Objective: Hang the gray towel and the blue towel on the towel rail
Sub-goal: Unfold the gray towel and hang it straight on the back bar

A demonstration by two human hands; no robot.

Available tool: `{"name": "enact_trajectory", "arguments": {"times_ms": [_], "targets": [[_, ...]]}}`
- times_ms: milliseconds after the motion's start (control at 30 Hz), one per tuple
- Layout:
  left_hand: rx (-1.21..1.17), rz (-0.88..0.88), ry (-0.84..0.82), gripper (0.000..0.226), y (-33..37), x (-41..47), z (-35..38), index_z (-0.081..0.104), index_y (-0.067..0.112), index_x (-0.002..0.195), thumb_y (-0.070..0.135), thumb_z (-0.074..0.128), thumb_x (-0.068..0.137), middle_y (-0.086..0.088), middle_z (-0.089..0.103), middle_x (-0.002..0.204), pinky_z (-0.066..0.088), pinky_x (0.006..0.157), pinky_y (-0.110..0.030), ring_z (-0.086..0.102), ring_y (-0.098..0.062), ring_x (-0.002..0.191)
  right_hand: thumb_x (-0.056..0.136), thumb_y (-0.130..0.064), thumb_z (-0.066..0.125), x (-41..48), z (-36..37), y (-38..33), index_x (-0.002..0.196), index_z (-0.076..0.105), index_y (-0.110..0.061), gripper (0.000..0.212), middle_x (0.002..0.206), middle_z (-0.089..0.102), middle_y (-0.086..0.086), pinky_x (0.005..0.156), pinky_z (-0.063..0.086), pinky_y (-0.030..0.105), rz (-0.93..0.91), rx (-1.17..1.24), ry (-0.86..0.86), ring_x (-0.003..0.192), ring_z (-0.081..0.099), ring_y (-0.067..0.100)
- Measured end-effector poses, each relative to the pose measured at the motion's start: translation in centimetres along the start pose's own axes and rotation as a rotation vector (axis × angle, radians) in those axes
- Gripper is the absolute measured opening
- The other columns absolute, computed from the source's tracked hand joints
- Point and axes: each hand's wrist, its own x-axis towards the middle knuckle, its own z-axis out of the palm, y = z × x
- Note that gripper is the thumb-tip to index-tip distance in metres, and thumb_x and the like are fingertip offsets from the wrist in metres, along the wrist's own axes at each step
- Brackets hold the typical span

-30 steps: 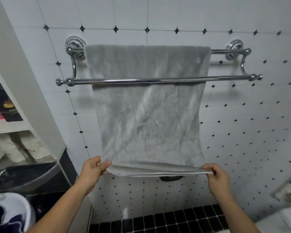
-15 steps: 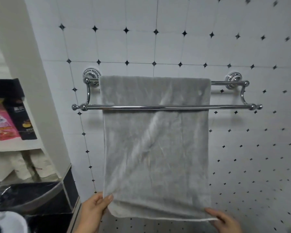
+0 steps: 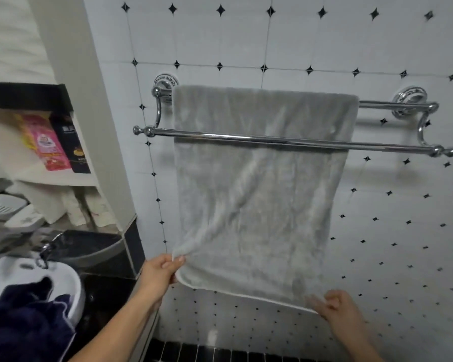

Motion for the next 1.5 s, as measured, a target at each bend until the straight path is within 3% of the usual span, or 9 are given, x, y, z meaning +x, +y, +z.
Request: {"name": "enact_trajectory", "arguments": {"times_ms": [100, 300, 567, 733, 900, 1000, 1167, 1333, 1500], "targets": [[0.068, -0.015, -0.011, 0.014, -0.5, 0.4, -0.4, 0.075, 0.014, 0.073, 0.026, 0.078, 0.079, -0.007, 0.073, 0.068, 0.053, 0.051, -0.024, 0.069, -0.014, 0.060, 0.077, -0.014, 0.081, 1.8, -0.4, 0.2, 0.079, 0.065, -0.011, 0.017, 0.073, 0.069, 0.003, 0.059, 0.045, 0.027, -0.044, -0.040, -0.031, 0.069, 0.065, 0.019], [0.203, -0.070, -0.077, 0.023, -1.2, 2.2, -0.8, 0.066, 0.021, 0.063, 0.035, 0.078, 0.077, -0.008, 0.051, 0.047, 0.031, 0.038, -0.018, 0.045, -0.019, 0.038, 0.079, -0.011, 0.078, 4.2, -0.1, 1.1, 0.047, 0.044, -0.020, 0.047, 0.044, 0.047, -0.002, 0.036, 0.033, 0.016, -0.055, -0.115, -0.118, 0.033, 0.039, 0.002], [-0.098, -0.144, -0.181, 0.023, -1.5, 3.5, 0.4, 0.050, 0.004, 0.092, 0.018, 0.069, 0.088, -0.027, 0.060, 0.085, 0.060, 0.062, -0.031, 0.072, -0.043, 0.083, 0.086, -0.032, 0.071, 7.5, 1.2, -5.2, 0.058, 0.057, -0.010, 0.038, 0.063, 0.071, 0.010, 0.060, 0.057, 0.032, 0.007, -0.673, -0.263, 0.055, 0.070, 0.021], [-0.063, -0.117, -0.177, 0.024, -1.0, 3.7, 0.5, 0.046, 0.008, 0.089, 0.019, 0.067, 0.090, -0.024, 0.058, 0.084, 0.061, 0.063, -0.033, 0.073, -0.043, 0.079, 0.090, -0.044, 0.057, 6.7, 4.0, -15.8, 0.076, 0.069, -0.020, 0.030, 0.073, 0.070, 0.000, 0.057, 0.045, 0.029, -0.563, -0.959, 0.055, 0.073, 0.068, 0.023], [-0.072, -0.124, -0.179, 0.026, -1.0, 3.9, 0.6, 0.043, 0.009, 0.083, 0.018, 0.066, 0.091, -0.019, 0.051, 0.078, 0.061, 0.061, -0.032, 0.073, -0.042, 0.079, 0.090, -0.032, 0.063, 4.1, 8.2, -29.4, 0.081, 0.074, -0.020, 0.019, 0.066, 0.070, 0.001, 0.047, 0.049, 0.030, -1.533, -0.617, 0.469, 0.059, 0.068, 0.024], [-0.089, -0.135, -0.191, 0.020, -1.0, 4.3, 0.7, 0.051, -0.003, 0.084, 0.011, 0.064, 0.092, -0.020, 0.054, 0.080, 0.060, 0.062, -0.030, 0.073, -0.042, 0.081, 0.087, -0.027, 0.069, 1.8, 9.5, -32.8, 0.088, 0.077, -0.017, 0.013, 0.058, 0.069, 0.004, 0.038, 0.048, 0.030, -1.553, -0.592, 0.561, 0.049, 0.067, 0.026], [-0.106, -0.166, -0.239, 0.012, -1.4, 4.1, 1.5, 0.062, -0.009, 0.100, 0.000, 0.059, 0.093, -0.020, 0.076, 0.087, 0.060, 0.064, -0.027, 0.074, -0.037, 0.083, 0.089, -0.025, 0.065, 0.7, 8.2, -36.2, 0.098, 0.074, -0.017, 0.015, 0.089, 0.074, 0.003, 0.064, 0.051, 0.034, -1.512, -0.495, 0.288, 0.082, 0.070, 0.026], [-0.101, -0.157, -0.178, 0.014, -1.2, 4.1, 1.4, 0.055, -0.005, 0.083, 0.003, 0.062, 0.092, -0.018, 0.068, 0.070, 0.060, 0.059, -0.031, 0.073, -0.041, 0.079, 0.093, -0.027, 0.061, 2.4, 10.7, -45.7, 0.137, 0.054, -0.029, 0.044, 0.129, 0.053, 0.009, 0.086, 0.039, 0.040, -1.679, -0.945, 0.109, 0.109, 0.052, 0.031], [-0.125, -0.115, -0.146, 0.026, -0.6, 3.3, 0.8, 0.049, 0.005, 0.069, 0.005, 0.065, 0.090, -0.017, 0.058, 0.061, 0.061, 0.062, -0.034, 0.073, -0.043, 0.077, 0.096, -0.031, 0.053, 2.4, 15.2, -48.3, 0.134, 0.053, -0.037, 0.039, 0.140, 0.044, 0.011, 0.093, 0.034, 0.042, -1.789, -1.212, 0.044, 0.119, 0.045, 0.033]]}}
